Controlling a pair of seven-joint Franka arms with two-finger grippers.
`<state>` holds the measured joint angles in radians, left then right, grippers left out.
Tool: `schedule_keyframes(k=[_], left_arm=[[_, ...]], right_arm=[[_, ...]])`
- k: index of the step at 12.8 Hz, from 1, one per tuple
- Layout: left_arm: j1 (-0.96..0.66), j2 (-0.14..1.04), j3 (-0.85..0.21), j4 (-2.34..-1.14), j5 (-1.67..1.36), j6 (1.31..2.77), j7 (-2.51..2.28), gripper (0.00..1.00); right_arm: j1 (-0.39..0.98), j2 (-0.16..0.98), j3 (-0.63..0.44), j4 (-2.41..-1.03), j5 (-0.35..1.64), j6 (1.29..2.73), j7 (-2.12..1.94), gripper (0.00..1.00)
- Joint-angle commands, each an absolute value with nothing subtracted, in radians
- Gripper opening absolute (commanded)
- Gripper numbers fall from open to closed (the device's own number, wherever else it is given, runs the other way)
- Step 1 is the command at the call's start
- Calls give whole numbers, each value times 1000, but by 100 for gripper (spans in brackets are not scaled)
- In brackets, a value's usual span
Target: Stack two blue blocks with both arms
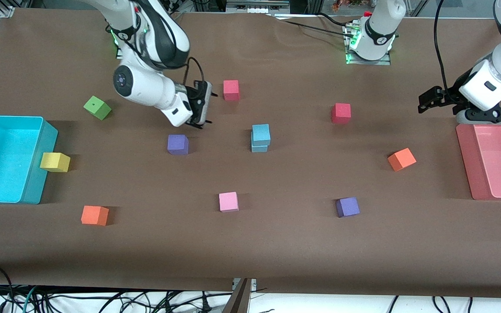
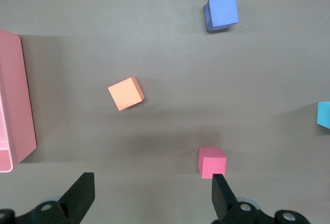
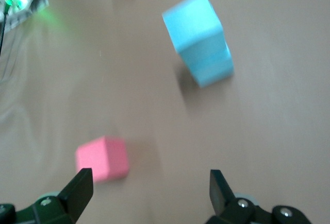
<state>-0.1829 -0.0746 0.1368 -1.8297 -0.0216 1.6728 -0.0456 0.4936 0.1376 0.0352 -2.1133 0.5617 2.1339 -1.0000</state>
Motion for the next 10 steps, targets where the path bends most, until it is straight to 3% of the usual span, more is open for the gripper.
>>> schedule_keyframes(k=[1,3,6,10], left_arm=[[-183,-106,129,-1864,5,1697,-23,100],[-183,-106,129,-1853,5,1689,-26,100],[-186,-95,129,-1816,3,1665,-31,100],[-193,-6,127,-1724,3,1661,-28,100]], right_arm=[[477,118,-41,-1963,329,1888,-673,100],[454,117,-102,-1898,234,1818,-469,100],[353,94,-112,-1876,48,1824,-194,100],[322,87,-183,-1741,-13,1813,113,100]])
